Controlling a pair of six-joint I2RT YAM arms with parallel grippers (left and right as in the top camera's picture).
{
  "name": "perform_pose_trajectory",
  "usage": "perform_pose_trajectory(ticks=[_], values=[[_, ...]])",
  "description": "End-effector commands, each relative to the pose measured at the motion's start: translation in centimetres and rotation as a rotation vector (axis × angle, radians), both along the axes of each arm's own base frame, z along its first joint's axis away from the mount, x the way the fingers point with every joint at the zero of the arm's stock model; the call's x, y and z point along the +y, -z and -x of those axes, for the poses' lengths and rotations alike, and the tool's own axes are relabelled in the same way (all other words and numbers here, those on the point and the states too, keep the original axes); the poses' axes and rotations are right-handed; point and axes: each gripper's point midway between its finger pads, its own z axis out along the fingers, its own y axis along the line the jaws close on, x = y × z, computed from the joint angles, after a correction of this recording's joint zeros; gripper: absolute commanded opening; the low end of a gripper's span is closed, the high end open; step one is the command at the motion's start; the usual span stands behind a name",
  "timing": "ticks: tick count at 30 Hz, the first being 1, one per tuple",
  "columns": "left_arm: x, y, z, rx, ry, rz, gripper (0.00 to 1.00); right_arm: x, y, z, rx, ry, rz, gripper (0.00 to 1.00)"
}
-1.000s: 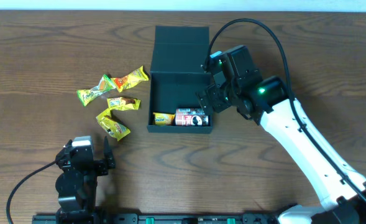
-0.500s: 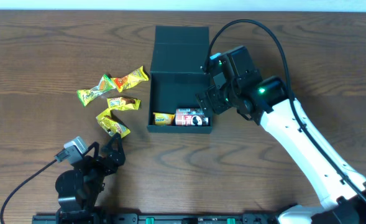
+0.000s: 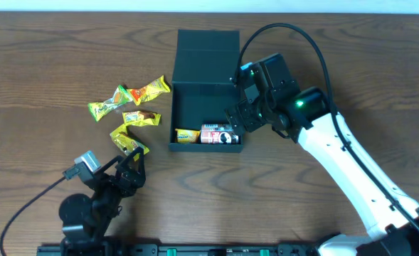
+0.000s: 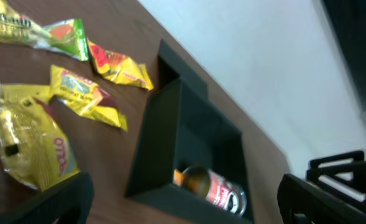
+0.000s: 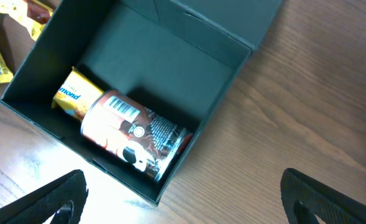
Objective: Pack container
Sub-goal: 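Reach the left gripper to the yellow Peanut Butter packet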
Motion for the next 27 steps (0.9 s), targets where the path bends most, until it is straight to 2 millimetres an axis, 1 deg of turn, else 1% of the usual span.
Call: perform_pose_trajectory(ticks=[1, 4, 6, 7, 8, 10, 13, 17, 19, 21, 22, 25, 27], values=[[0.0, -4.1, -0.2, -0.055, 0.056, -0.173, 0.96, -0.4, -0.6, -0.1, -0.008, 0.019, -0.017, 0.99], [1.1, -5.4, -1.1, 0.063, 0.051, -0.307, 0.96, -0.8, -0.6, -0.2, -0.008, 0.029, -0.017, 0.99], [1.9, -6.0, -1.8, 0.134, 0.047, -0.367, 0.96, -0.8, -0.6, -0.3, -0.008, 0.03, -0.016, 0.99], [2.6, -6.2, -2.3, 0.189, 0.029, -0.398, 0.96, -0.8, -0.6, -0.3, -0.008, 0.031, -0.016, 0.99], [3.9, -6.4, -3.1, 0.272, -0.002, -0.449, 0.96, -0.8, -0.6, -0.3, -0.009, 0.031, -0.016, 0.99], [5.5, -6.4, -4.3, 0.382, -0.018, -0.54, 0.96, -0.8, -0.6, -0.3, -0.008, 0.03, -0.017, 0.99], [6.5, -6.1, -6.4, 0.49, 0.012, -0.616, 0.96, -0.8, -0.6, -0.3, -0.008, 0.031, -0.017, 0.99], [6.9, -4.8, -9.9, 0.601, 0.093, -0.668, 0.96, -0.8, -0.6, -0.3, -0.008, 0.031, -0.017, 0.99], [7.4, -3.6, -11.5, 0.659, 0.122, -0.7, 0.96, -0.8, -0.6, -0.3, -0.008, 0.031, -0.017, 0.99], [7.3, -2.4, -12.7, 0.703, 0.177, -0.729, 0.96, -0.8, -0.6, -0.3, -0.008, 0.03, -0.017, 0.99], [7.1, -1.8, -13.2, 0.718, 0.206, -0.744, 0.96, -0.8, -0.6, -0.3, -0.01, 0.03, -0.018, 0.99], [5.1, -0.2, -14.9, 0.742, 0.335, -0.839, 0.96, -0.6, -0.8, -0.6, -0.025, 0.03, -0.026, 0.99], [4.4, 0.6, -16.0, 0.757, 0.356, -0.938, 0.95, -0.6, -0.8, -0.6, -0.025, 0.03, -0.026, 0.99]])
